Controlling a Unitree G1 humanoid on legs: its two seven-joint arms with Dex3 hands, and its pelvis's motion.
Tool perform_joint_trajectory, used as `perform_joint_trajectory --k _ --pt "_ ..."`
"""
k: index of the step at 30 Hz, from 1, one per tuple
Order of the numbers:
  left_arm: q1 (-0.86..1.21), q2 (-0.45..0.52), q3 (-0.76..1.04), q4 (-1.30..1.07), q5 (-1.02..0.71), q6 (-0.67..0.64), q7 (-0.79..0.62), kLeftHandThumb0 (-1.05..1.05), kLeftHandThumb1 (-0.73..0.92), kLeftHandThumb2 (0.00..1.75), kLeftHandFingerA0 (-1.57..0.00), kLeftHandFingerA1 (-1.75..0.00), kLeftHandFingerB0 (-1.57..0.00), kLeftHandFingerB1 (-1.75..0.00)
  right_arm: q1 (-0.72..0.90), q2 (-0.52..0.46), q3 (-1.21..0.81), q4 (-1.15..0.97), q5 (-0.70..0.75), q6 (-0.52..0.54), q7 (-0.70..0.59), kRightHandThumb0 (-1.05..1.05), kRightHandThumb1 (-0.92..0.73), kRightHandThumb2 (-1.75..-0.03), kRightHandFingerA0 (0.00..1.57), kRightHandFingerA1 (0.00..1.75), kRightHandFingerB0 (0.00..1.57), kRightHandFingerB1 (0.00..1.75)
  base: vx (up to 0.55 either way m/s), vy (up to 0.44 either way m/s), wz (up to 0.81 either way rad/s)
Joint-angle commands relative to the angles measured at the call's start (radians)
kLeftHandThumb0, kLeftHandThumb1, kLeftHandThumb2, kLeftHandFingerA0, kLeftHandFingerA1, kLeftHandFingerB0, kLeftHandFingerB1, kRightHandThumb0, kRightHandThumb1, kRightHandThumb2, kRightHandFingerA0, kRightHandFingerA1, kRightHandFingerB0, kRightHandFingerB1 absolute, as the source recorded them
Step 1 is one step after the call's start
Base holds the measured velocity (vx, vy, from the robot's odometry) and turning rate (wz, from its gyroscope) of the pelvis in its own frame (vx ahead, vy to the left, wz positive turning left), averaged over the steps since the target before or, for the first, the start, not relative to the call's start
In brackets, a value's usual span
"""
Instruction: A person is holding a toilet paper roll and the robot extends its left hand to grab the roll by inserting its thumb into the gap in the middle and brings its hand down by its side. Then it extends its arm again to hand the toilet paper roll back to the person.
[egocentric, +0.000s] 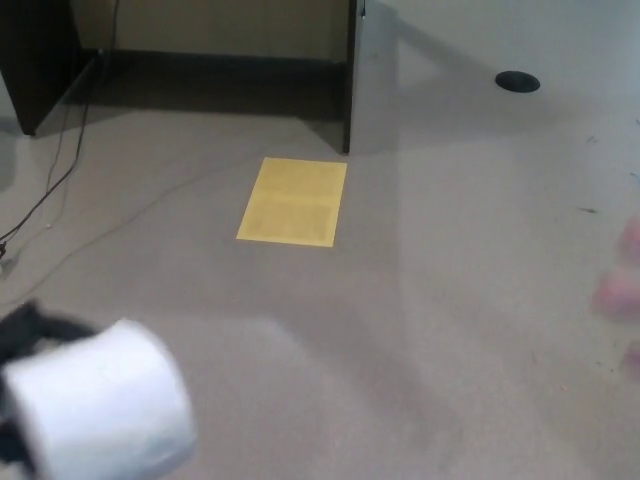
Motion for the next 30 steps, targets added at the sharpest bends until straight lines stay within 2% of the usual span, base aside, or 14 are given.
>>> perform_joint_trajectory --k 1,5,6,7,12,13,14,17,18,19,21,24,27,30 --pt "-0.201 -0.074 -0.142 -0.356 0.025 0.272 -0.133 -0.05 0.77 0.74 -0.81 -1.39 -0.76 -1.21 0.03 -0.012 -0.009 -0.002 0.008 -0.003 -0.008 -0.32 -0.67 -0.59 0.64 0.75 0.45 0.37 0.0 0.0 0.0" --pt "-0.293 -0.122 -0.216 -0.421 0.093 0.34 -0.158 -0.06 0.71 0.77 -0.78 -1.47 -0.73 -1.26 0.009 -0.012 -0.014 0.0 0.013 0.004 -0.002 -0.31 -0.67 -0.6 0.63 0.73 0.44 0.37 0.0 0.0 0.0" --pt "-0.347 -0.165 -0.259 -0.438 0.108 0.366 -0.167 -0.01 0.66 0.81 -0.91 -1.51 -0.81 -1.22 0.007 -0.01 -0.01 0.0 0.009 0.008 -0.002 -0.33 -0.68 -0.6 0.62 0.71 0.45 0.37 0.0 0.0 0.0" --pt "-0.385 -0.194 -0.29 -0.444 0.119 0.384 -0.174 0.0 0.64 0.8 -0.89 -1.52 -0.81 -1.22 0.006 -0.009 -0.007 -0.003 0.005 0.009 -0.003 -0.35 -0.68 -0.6 0.63 0.76 0.46 0.37 0.0 0.0 0.0" --pt "-0.496 -0.32 -0.413 -0.469 0.196 0.484 -0.192 -0.11 0.71 0.75 -0.87 -1.59 -0.75 -1.32 0.008 -0.012 -0.002 -0.011 0.0 0.001 -0.007 -0.34 -0.68 -0.6 0.61 0.74 0.45 0.38 0.0 0.0 0.0" --pt "-0.519 -0.353 -0.443 -0.475 0.21 0.502 -0.194 -0.12 0.74 0.75 -0.86 -1.62 -0.69 -1.39 0.007 -0.01 -0.005 -0.008 0.003 0.002 -0.005 -0.4 -0.54 -0.87 0.6 0.77 0.38 0.52 0.0 0.0 0.0" --pt "-0.536 -0.381 -0.469 -0.479 0.224 0.521 -0.198 -0.17 0.77 0.72 -0.77 -1.66 -0.64 -1.42 0.008 -0.011 -0.004 -0.005 0.003 -0.002 -0.003 -0.34 -0.68 -0.6 0.6 0.68 0.44 0.38 0.0 0.0 0.0" --pt "-0.569 -0.431 -0.513 -0.493 0.243 0.569 -0.217 -0.16 0.77 0.71 -0.73 -1.67 -0.61 -1.44 0.004 -0.012 0.006 -0.006 -0.008 -0.001 -0.005 -0.35 -0.68 -0.6 0.59 0.65 0.42 0.37 0.0 0.0 0.0" --pt "-0.579 -0.447 -0.526 -0.494 0.256 0.578 -0.216 -0.15 0.75 0.7 -0.87 -1.64 -0.63 -1.43 0.001 -0.012 0.008 -0.006 -0.01 0.002 -0.005 -0.41 -0.55 -0.86 0.58 0.72 0.36 0.51 0.0 0.0 0.0" --pt "-0.595 -0.475 -0.545 -0.485 0.27 0.582 -0.208 -0.14 0.75 0.69 -0.73 -1.65 -0.64 -1.44 -0.006 -0.011 0.007 -0.006 -0.009 0.009 -0.003 -0.34 -0.68 -0.6 0.63 0.78 0.43 0.37 0.0 0.0 0.0" --pt "-0.623 -0.529 -0.585 -0.455 0.288 0.571 -0.188 -0.13 0.77 0.63 -0.75 -1.65 -0.6 -1.49 -0.022 -0.008 0.005 -0.003 -0.006 0.019 0.001 -0.35 -0.68 -0.6 0.61 0.73 0.44 0.38 0.0 0.0 0.0" --pt "-0.627 -0.576 -0.616 -0.436 0.286 0.573 -0.176 -0.2 0.73 0.6 -0.81 -1.65 -0.71 -1.38 -0.031 -0.006 0.003 -0.001 -0.002 0.024 0.012 -0.36 -0.68 -0.6 0.63 0.77 0.45 0.37 0.0 0.0 0.0" --pt "-0.633 -0.619 -0.668 -0.427 0.321 0.596 -0.175 -0.04 0.71 0.62 -0.85 -1.64 -0.71 -1.38 -0.037 0.0 0.004 0.003 0.0 0.01 0.022 -0.35 -0.68 -0.6 0.61 0.75 0.45 0.38 0.0 0.0 0.0" --pt "-0.617 -0.646 -0.704 -0.419 0.341 0.603 -0.16 -0.05 0.72 0.63 -0.83 -1.61 -0.71 -1.34 -0.033 -0.002 0.016 0.001 -0.011 0.002 0.023 -0.34 -0.69 -0.61 0.61 0.72 0.44 0.38 0.0 0.0 0.0"
